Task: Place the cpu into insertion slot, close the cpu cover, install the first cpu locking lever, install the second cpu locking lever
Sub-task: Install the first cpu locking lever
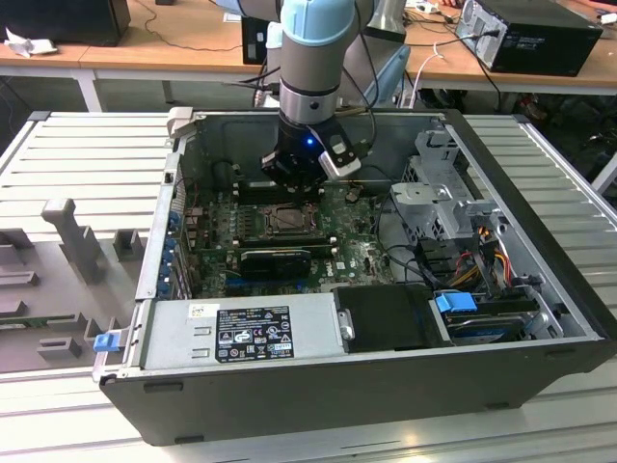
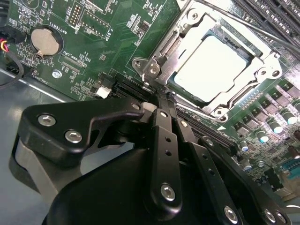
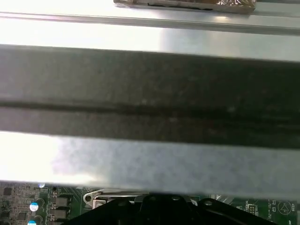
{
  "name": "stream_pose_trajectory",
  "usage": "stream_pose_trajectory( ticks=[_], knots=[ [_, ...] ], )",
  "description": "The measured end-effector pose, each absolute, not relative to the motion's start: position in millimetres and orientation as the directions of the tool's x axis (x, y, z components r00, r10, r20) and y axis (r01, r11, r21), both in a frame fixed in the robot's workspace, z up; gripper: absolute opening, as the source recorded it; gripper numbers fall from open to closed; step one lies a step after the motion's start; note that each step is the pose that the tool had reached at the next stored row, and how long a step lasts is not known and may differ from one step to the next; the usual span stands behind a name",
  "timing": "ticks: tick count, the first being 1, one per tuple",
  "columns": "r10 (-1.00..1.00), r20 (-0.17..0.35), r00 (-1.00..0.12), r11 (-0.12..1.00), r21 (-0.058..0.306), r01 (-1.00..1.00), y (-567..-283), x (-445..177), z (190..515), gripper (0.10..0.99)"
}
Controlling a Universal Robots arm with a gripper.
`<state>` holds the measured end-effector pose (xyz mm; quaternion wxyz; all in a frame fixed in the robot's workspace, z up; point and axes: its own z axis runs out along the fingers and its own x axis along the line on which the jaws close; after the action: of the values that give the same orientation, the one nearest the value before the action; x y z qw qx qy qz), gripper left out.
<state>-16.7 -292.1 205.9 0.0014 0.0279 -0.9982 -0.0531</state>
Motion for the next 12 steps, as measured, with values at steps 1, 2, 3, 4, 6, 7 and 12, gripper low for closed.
stream_pose_trajectory(
  ticks=[1, 2, 3, 4, 6, 7, 12],
  knots=[
    [-0.056, 0.000, -0.998, 0.993, 0.101, -0.055, -292.2, -16.7, 205.9, 0.106],
    [-0.056, 0.001, -0.998, 0.995, 0.088, -0.056, -292.1, -16.6, 205.0, 0.106],
    [-0.056, 0.002, -0.998, 0.995, 0.078, -0.056, -292.2, -16.5, 204.1, 0.106],
    [-0.056, 0.002, -0.998, 0.996, 0.073, -0.056, -292.1, -16.4, 203.5, 0.106],
    [-0.056, 0.003, -0.998, 0.996, 0.067, -0.056, -292.2, -16.2, 202.6, 0.106],
    [-0.056, 0.003, -0.998, 0.996, 0.067, -0.056, -292.2, -16.2, 202.4, 0.106],
    [-0.056, 0.001, -0.998, 0.993, 0.108, -0.056, -291.9, -16.0, 201.7, 0.106]
  ],
)
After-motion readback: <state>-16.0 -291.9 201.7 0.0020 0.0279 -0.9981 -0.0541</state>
